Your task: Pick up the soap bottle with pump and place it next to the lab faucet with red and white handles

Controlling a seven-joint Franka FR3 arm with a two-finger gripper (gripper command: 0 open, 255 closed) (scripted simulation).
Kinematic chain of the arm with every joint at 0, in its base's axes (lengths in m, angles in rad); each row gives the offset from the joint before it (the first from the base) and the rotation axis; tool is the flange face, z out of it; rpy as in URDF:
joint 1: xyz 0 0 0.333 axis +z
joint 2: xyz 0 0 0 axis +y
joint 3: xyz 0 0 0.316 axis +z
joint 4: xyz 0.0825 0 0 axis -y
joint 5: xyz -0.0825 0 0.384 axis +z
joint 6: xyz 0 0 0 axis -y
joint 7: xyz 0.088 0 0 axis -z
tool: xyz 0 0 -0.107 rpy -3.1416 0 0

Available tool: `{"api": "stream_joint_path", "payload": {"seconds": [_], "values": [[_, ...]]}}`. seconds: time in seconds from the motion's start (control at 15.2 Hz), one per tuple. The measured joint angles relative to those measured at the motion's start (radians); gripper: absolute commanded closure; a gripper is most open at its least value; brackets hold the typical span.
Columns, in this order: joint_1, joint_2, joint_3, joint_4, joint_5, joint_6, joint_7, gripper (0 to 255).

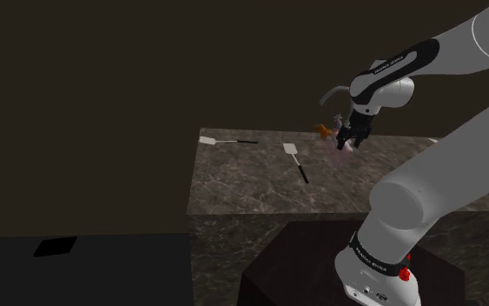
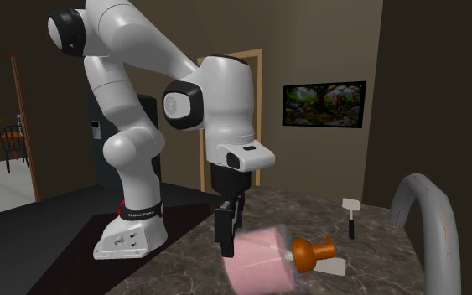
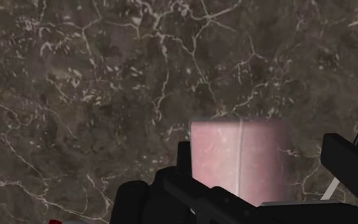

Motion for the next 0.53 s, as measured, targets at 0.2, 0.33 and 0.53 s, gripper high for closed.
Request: {"api": "stream_joint_path", "payload": {"seconds": [0.2, 0.33, 0.53], "values": [[-0.006, -0.014, 0.007, 0.002, -0.006, -0.016, 0.005, 0], [-0.017, -0.053, 0.027, 0.028, -0.015, -0.078, 0.014, 0], [-0.024, -0.090, 0.052, 0.056, -0.020, -0.141, 0.027, 0]]}}
